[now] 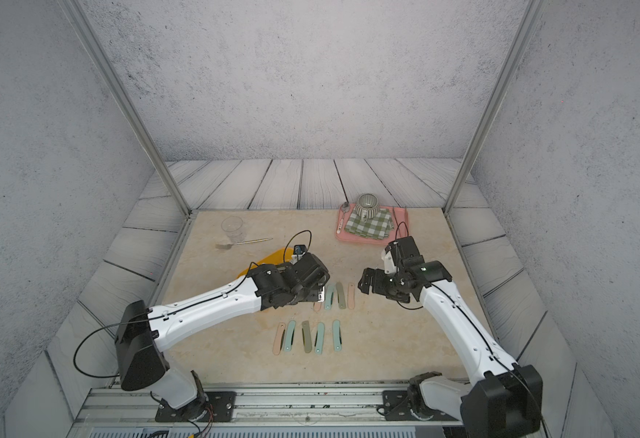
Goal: Take the fruit knife out of the storage box
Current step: Place the fruit knife at the center of the board.
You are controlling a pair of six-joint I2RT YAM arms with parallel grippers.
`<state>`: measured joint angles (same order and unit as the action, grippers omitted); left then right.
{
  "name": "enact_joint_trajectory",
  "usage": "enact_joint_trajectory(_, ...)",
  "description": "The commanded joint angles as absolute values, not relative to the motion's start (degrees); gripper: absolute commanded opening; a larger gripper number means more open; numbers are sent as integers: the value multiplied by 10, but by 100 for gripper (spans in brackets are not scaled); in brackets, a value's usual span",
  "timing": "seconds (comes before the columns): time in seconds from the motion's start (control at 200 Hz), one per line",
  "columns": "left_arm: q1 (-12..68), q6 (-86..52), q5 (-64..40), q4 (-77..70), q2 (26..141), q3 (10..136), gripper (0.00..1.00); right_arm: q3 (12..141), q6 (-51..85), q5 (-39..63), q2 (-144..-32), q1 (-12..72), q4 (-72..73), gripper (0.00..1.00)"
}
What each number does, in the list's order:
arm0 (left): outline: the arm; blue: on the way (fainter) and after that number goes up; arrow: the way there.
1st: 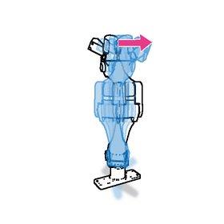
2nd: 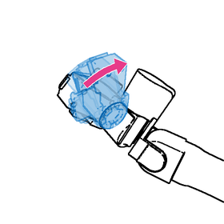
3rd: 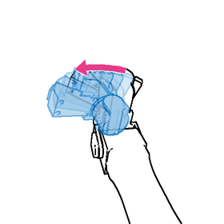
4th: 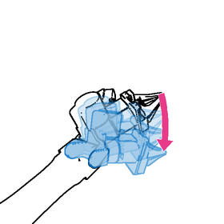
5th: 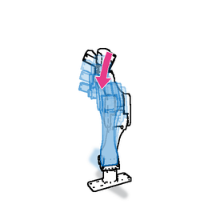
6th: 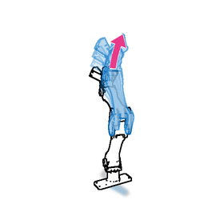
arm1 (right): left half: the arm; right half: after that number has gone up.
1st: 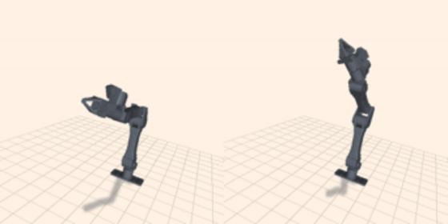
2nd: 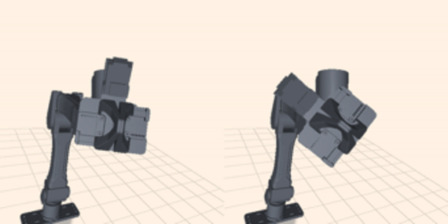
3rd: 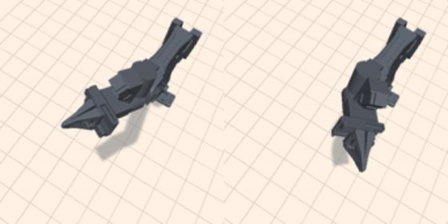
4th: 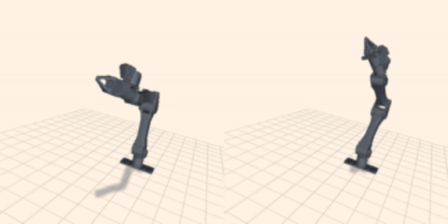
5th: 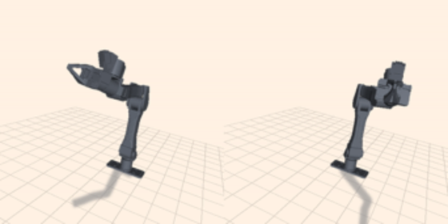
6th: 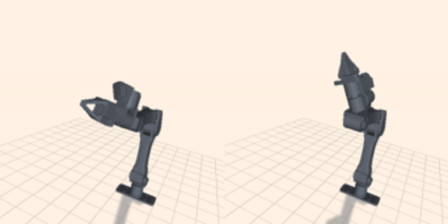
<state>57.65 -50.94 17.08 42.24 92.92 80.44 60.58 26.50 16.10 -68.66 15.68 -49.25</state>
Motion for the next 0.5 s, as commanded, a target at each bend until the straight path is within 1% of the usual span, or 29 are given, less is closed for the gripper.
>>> enact_joint_trajectory(0.0,551,-472,153,438,918,817,84,614,249,172,-685,156,-493,99)
enact_joint_trajectory(0.06,536,-458,148,437,914,815,86,618,249,166,-691,156,-491,99)
enact_joint_trajectory(0.155,511,-441,133,433,904,813,87,635,248,166,-704,156,-498,99)
enact_joint_trajectory(0.255,488,-427,128,426,894,805,93,649,245,165,-715,156,-495,99)
enact_joint_trajectory(0.49,425,-398,93,413,890,792,95,684,248,148,-751,156,-500,99)
